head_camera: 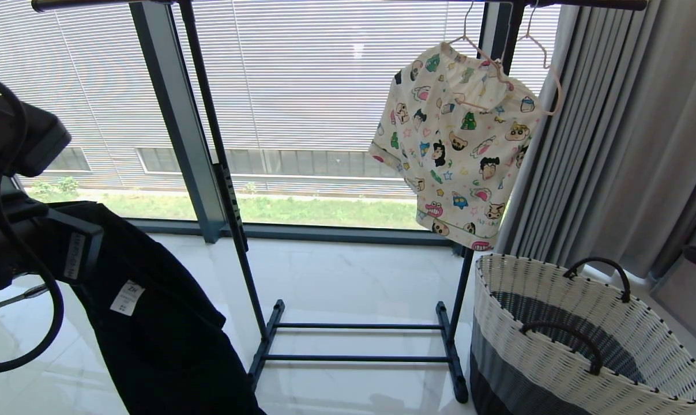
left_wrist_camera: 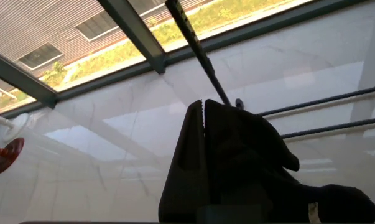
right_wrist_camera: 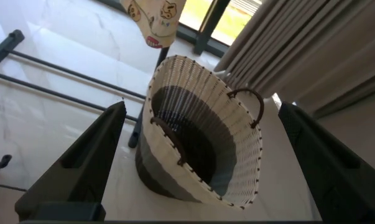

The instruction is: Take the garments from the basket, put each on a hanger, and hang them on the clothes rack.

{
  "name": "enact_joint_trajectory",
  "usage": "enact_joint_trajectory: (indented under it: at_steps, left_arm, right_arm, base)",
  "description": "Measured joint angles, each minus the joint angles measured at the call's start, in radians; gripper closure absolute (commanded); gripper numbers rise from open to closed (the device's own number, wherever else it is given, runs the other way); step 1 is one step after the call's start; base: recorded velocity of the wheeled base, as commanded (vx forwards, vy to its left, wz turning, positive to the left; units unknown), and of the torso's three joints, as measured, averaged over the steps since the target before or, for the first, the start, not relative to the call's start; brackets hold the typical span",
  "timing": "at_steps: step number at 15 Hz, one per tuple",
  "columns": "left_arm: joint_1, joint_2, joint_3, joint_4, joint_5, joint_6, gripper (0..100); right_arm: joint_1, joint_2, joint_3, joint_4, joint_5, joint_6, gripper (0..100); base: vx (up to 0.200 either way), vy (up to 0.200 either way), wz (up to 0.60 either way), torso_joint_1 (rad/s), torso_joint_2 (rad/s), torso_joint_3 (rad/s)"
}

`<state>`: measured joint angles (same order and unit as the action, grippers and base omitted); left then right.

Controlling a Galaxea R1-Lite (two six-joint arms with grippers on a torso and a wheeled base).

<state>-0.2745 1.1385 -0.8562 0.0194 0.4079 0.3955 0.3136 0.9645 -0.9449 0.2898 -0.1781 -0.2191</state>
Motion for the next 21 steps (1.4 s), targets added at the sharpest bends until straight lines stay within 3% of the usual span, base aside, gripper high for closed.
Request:
enact_joint_trajectory:
  at_steps: [2, 4, 10, 18, 21]
  left_arm:
    - [0.083, -0.041, 0.042, -0.011, -0.003, 0.000, 100]
    - [0.108, -0.060, 0.054, -0.012, -0.005, 0.000, 100]
    - [0.118, -0.071, 0.064, -0.013, -0.005, 0.000, 100]
    - [0.118, -0.066, 0.064, -0.012, -0.005, 0.000, 100]
    - [0.118, -0.061, 0.065, -0.012, -0.005, 0.000, 100]
  right_arm:
    - [-0.027, -0.015, 0.049, -0.033, -0.002, 0.000, 0]
    - [-0.035, -0.020, 0.059, -0.035, -0.001, 0.001, 0]
    - [-0.047, -0.015, 0.059, -0.074, 0.003, 0.015, 0]
    - [-0.050, 0.091, 0.054, -0.241, 0.001, 0.155, 0]
    - [-0.056, 0.155, 0.024, -0.259, -0.002, 0.173, 0]
  base:
    - [0.000, 0.000, 0.00, 0.000, 0.00, 0.000]
    - [0.000, 0.000, 0.00, 0.046, -0.21, -0.161]
    - [0.000, 0.000, 0.00, 0.128, -0.41, -0.289]
    - [0.000, 0.000, 0.00, 0.192, -0.47, -0.286]
    - [0.000, 0.000, 0.00, 0.209, -0.49, -0.282]
